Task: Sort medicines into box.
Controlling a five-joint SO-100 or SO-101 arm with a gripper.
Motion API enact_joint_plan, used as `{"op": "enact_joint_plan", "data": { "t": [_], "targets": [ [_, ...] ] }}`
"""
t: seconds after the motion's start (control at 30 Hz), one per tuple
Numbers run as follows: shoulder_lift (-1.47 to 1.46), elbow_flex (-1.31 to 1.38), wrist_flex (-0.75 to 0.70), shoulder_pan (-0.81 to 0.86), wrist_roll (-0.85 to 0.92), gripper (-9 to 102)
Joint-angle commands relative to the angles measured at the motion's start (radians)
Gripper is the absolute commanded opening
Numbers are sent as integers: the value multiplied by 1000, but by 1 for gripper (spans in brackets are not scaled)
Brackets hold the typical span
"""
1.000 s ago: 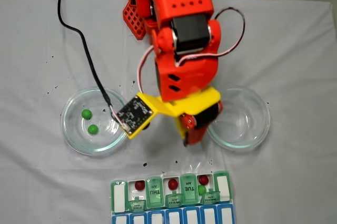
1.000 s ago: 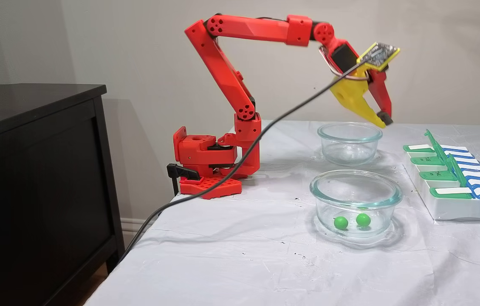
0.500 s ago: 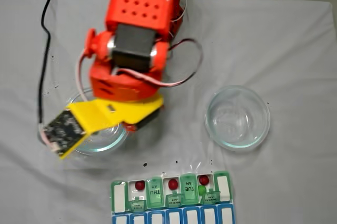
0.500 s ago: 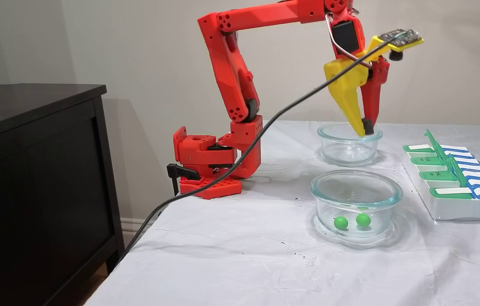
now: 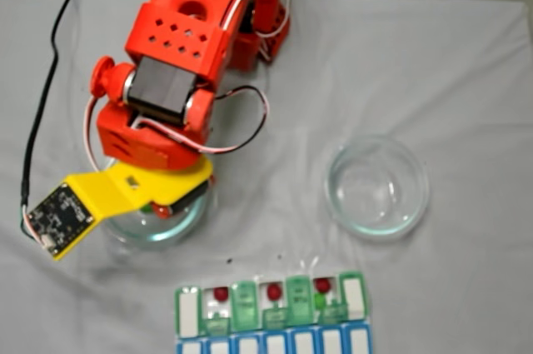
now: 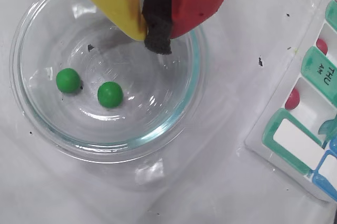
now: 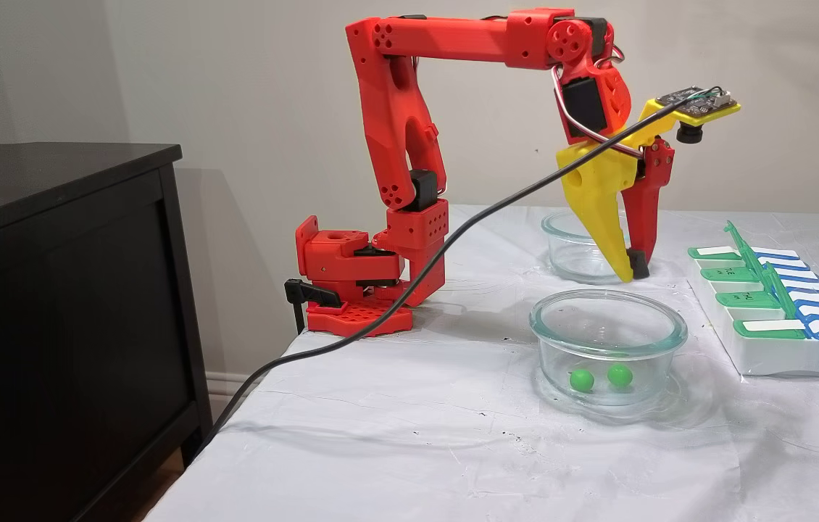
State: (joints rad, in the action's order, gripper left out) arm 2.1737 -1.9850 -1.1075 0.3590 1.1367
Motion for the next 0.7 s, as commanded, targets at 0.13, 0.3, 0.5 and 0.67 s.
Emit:
{"op": "enact_joint_plan", "data": {
  "t": [0.13, 0.3, 0.5, 0.67],
  "targets": [
    [91, -71, 95, 35, -72, 4],
    [34, -57, 41, 92, -141, 11],
    [11, -54, -3, 117, -238, 10],
    [31, -91, 25, 121, -296, 12]
  ]
}}
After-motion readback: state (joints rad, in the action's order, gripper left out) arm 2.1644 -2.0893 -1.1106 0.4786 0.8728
